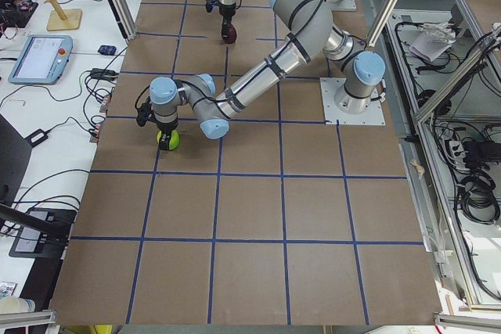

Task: Put all apples into basket
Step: 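Carry the dark apple into the basket while the left gripper grasps the green apple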

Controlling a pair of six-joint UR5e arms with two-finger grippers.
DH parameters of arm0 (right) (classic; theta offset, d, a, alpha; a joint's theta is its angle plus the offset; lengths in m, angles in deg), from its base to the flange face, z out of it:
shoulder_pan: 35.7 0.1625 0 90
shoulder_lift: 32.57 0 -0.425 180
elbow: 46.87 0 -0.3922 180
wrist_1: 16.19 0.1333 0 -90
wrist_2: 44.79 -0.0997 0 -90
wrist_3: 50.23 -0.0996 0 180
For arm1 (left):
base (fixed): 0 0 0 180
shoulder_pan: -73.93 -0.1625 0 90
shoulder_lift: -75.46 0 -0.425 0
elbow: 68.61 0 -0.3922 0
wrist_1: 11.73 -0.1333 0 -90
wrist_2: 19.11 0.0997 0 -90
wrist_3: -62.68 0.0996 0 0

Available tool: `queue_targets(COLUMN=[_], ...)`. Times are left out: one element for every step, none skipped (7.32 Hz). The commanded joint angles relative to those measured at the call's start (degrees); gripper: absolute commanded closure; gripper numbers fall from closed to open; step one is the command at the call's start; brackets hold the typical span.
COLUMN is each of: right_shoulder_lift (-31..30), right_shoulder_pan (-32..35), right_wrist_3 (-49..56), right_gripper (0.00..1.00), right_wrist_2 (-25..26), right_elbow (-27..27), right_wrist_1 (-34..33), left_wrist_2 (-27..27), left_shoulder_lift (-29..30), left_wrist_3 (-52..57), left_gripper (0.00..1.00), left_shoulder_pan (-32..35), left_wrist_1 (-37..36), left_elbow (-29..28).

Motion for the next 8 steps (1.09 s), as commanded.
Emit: queue_targets(right_shoulder_lift=[-3.44, -6.43, -8.81, -9.35, -9.44, -9.27, -8.83, -7.18], right_shoulder_pan=[-2.69, -8.28, -14.60, -20.41, -26.99, -34.45, -42.18, -48.79], right_wrist_3=[0.80, 7.42, 17.32, 25.42, 36.30, 45.45, 57.81, 65.42], right_gripper=[0.94, 0.98, 1.00, 1.00, 1.00, 1.00, 1.00, 1.00], right_wrist_2=[2.68, 2.43, 1.99, 2.16, 2.16, 2.51, 2.17, 1.90], right_elbow=[1.84, 4.99, 8.06, 10.36, 11.60, 11.96, 11.88, 12.31], right_wrist_1=[-0.41, 7.95, 14.90, 16.71, 18.04, 18.05, 17.35, 16.39], left_wrist_2=[0.08, 0.51, 0.87, 1.13, 0.96, 0.17, 0.34, 0.34], left_shoulder_lift=[0.68, -0.28, -2.38, -5.62, -9.74, -13.78, -17.22, -19.86], left_wrist_3=[0.15, 0.24, 0.15, -0.37, -3.77, -8.50, -14.73, -24.36], left_gripper=[0.23, 0.53, 0.65, 0.66, 0.66, 0.65, 0.65, 0.66], left_shoulder_pan=[0.31, 0.83, 2.32, 3.11, 3.30, 4.34, 8.79, 13.36], left_wrist_1=[-0.10, 0.60, 1.83, 6.62, 10.94, 12.98, 13.35, 13.61], left_elbow=[-0.67, -0.58, 0.38, 1.61, 3.53, 6.25, 8.80, 10.48])
